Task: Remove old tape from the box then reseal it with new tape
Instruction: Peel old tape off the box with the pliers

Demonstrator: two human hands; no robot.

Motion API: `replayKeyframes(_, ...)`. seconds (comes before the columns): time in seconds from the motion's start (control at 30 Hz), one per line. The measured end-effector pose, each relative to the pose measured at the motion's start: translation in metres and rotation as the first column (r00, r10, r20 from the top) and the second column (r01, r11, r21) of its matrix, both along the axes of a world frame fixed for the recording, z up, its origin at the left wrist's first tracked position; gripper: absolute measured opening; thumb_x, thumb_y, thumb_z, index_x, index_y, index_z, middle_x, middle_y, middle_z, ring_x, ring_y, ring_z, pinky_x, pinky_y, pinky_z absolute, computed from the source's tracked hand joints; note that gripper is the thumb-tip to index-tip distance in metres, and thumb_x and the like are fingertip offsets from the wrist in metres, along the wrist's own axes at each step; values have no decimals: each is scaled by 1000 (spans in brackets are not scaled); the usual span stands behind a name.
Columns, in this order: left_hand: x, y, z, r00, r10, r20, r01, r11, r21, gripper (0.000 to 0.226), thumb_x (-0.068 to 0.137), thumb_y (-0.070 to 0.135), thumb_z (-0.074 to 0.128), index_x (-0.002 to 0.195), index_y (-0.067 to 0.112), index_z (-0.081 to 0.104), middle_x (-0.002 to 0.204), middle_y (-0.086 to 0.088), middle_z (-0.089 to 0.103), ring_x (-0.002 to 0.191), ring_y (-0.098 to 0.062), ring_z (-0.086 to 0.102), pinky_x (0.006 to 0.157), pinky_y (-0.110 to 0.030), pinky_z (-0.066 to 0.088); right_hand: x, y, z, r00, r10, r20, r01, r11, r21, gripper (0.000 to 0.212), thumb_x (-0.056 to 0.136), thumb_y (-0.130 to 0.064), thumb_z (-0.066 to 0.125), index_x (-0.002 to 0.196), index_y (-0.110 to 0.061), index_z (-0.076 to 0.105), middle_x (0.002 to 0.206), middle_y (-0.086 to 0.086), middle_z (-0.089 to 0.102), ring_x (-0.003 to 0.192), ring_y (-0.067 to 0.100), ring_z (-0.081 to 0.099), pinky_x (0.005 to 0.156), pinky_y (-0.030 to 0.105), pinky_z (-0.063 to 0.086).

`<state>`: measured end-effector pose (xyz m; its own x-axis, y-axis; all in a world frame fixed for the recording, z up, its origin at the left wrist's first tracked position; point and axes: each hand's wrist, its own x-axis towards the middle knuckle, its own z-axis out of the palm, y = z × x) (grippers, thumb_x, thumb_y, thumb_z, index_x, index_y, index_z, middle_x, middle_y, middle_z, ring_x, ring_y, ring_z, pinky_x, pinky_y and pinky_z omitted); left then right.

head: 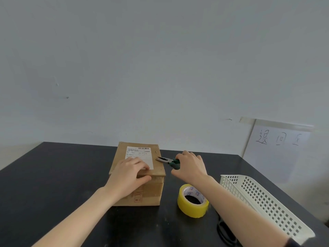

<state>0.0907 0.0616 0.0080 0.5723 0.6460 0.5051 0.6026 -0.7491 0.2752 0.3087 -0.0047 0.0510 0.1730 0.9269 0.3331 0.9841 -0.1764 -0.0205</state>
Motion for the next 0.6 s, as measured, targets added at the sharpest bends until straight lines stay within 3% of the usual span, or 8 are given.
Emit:
replayKeyframes(0.37, 1, 2, -3, 1000, 11, 27, -11, 1000, 13, 34, 85, 58, 55, 111, 37, 62, 115, 18, 60, 112, -5, 49, 97, -31, 41, -6, 5, -3, 974, 47, 221, -59, 997, 48, 36, 91, -37, 56, 123, -20, 59, 121, -1, 58, 110, 21, 52, 94, 33, 40)
replayKeyframes(0.6, 1, 2, -3, 1000, 13, 13, -13, 1000, 17, 34, 85, 57, 55, 112, 37, 62, 115, 20, 59, 112, -5, 48, 94, -27, 40, -5, 0, -20, 988, 32, 152, -48, 993, 106, 37, 95, -36, 51, 129, -21, 53, 123, -2, 57, 107, 19, 52, 89, 31, 44)
